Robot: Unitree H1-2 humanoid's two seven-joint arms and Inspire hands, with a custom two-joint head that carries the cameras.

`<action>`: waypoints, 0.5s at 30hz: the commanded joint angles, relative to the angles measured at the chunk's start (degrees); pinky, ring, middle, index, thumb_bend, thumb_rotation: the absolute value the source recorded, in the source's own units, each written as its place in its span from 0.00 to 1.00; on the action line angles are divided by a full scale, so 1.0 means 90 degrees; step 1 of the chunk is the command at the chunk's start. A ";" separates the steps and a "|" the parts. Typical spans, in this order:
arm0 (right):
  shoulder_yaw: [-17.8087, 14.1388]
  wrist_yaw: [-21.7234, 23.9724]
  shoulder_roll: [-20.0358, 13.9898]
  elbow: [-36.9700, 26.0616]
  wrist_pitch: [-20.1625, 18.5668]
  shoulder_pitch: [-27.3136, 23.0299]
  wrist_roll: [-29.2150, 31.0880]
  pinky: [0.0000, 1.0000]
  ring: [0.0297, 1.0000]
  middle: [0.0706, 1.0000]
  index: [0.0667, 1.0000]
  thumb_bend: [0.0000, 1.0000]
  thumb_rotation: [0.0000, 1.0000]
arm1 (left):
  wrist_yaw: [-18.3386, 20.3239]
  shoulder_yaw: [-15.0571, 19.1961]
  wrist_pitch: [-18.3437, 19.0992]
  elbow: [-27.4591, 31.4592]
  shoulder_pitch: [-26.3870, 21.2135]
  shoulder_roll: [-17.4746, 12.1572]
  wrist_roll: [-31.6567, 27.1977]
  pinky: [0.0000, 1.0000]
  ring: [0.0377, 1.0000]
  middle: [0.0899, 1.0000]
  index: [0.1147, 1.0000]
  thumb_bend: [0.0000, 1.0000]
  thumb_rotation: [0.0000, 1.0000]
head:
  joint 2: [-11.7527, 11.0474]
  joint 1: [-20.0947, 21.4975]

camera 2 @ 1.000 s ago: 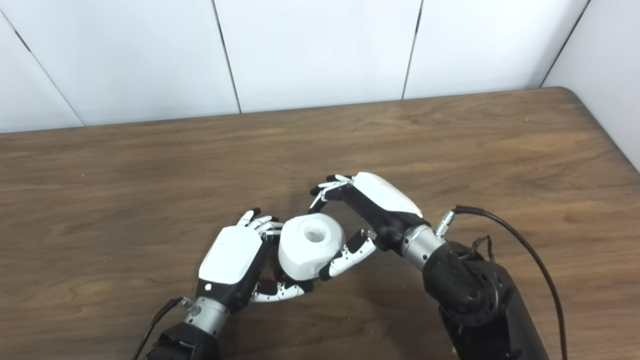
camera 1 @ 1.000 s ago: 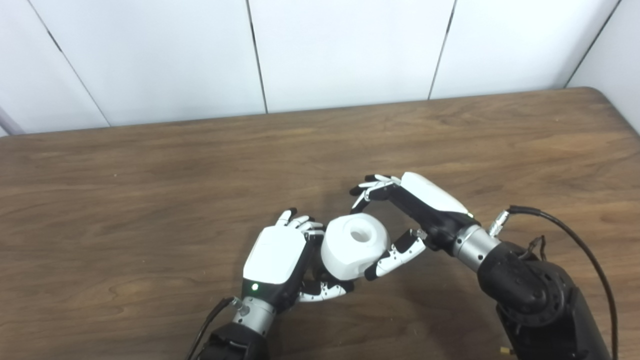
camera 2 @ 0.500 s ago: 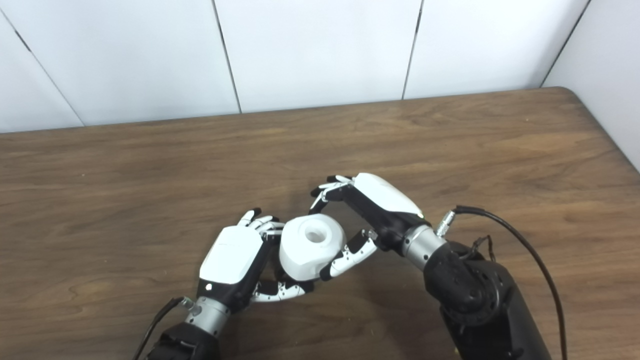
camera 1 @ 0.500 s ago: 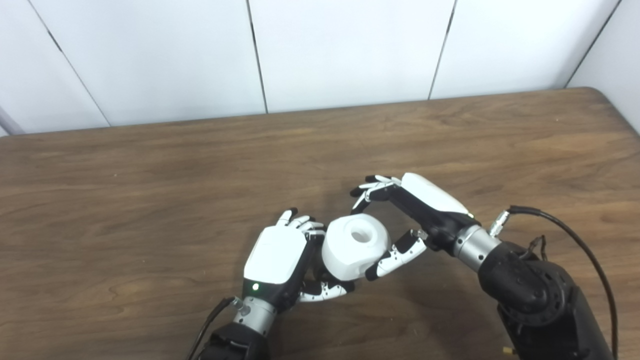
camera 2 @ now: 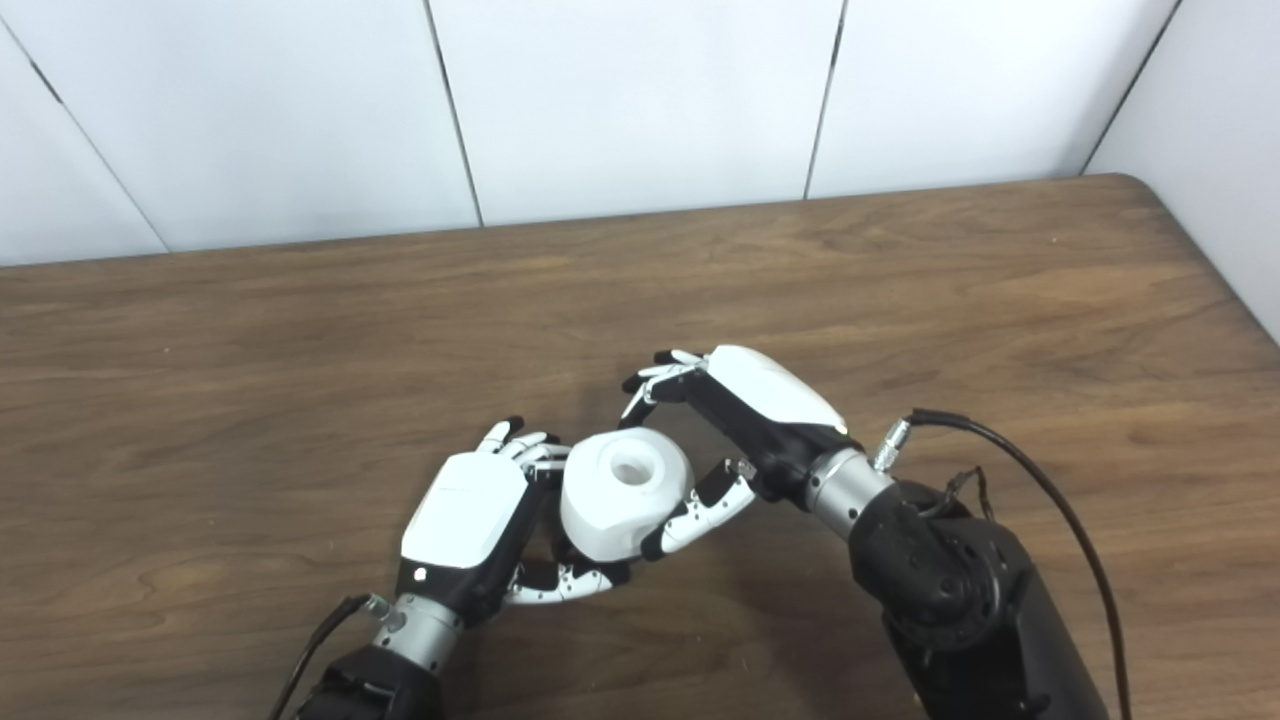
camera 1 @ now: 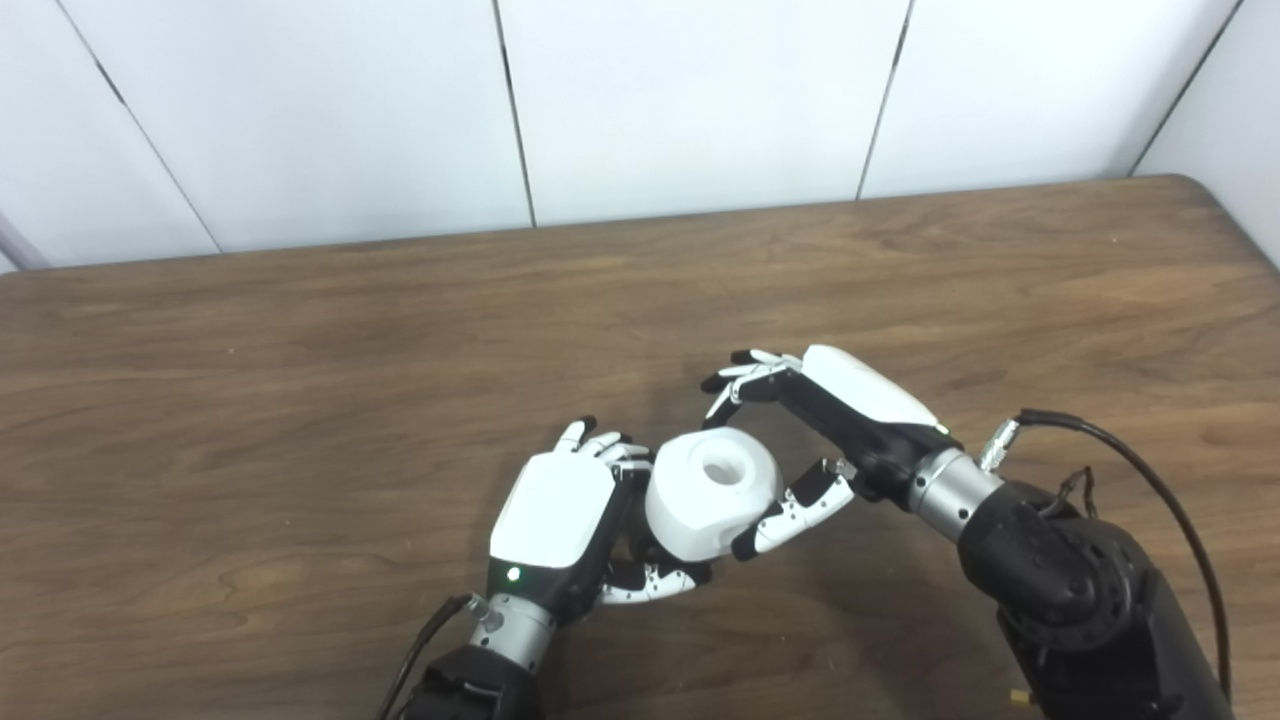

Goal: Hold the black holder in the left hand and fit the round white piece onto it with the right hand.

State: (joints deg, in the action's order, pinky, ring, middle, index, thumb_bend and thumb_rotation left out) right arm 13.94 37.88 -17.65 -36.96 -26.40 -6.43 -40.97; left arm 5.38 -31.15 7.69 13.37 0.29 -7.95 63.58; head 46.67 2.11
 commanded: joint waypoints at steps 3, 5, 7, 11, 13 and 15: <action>0.0015 -0.0017 -0.0094 -0.0077 0.0036 -0.0150 -0.0079 0.98 0.97 0.85 0.62 1.00 0.22 | 0.0290 -0.0141 -0.0017 -0.0072 0.0034 0.0002 0.0144 0.96 0.84 0.74 0.42 0.52 0.05 | -0.0014 0.0011; 0.0026 -0.0008 -0.0103 -0.0075 0.0049 -0.0154 -0.0104 0.98 0.97 0.85 0.63 1.00 0.23 | 0.0274 -0.0145 -0.0028 -0.0087 0.0030 -0.0002 0.0145 0.96 0.84 0.73 0.42 0.52 0.05 | -0.0008 0.0010; 0.0028 -0.0010 -0.0105 -0.0077 0.0059 -0.0152 -0.0112 0.99 0.98 0.86 0.64 1.00 0.24 | 0.0272 -0.0146 -0.0030 -0.0087 0.0030 -0.0003 0.0141 0.96 0.84 0.73 0.42 0.52 0.05 | -0.0008 0.0010; 0.0035 0.0008 -0.0108 -0.0085 0.0039 -0.0155 -0.0160 0.98 0.98 0.88 0.66 1.00 0.26 | 0.0298 -0.0149 -0.0019 -0.0080 0.0025 -0.0006 0.0151 0.96 0.84 0.73 0.42 0.52 0.05 | -0.0009 0.0014; 0.0026 0.0026 -0.0105 -0.0094 0.0021 -0.0155 -0.0160 0.98 0.98 0.89 0.67 1.00 0.27 | 0.0285 -0.0151 -0.0027 -0.0091 0.0021 -0.0009 0.0149 0.96 0.84 0.73 0.42 0.52 0.05 | -0.0009 0.0014; 0.0028 0.0031 -0.0115 -0.0100 0.0023 -0.0157 -0.0170 0.98 0.98 0.89 0.68 1.00 0.28 | 0.0288 -0.0150 -0.0026 -0.0096 0.0018 -0.0010 0.0137 0.96 0.84 0.73 0.42 0.52 0.05 | -0.0009 0.0014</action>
State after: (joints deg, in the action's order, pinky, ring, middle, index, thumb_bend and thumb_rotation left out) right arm 14.41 38.32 -18.04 -36.94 -26.48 -6.38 -41.97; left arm 5.38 -31.23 7.76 13.37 0.21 -7.97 63.58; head 46.58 2.20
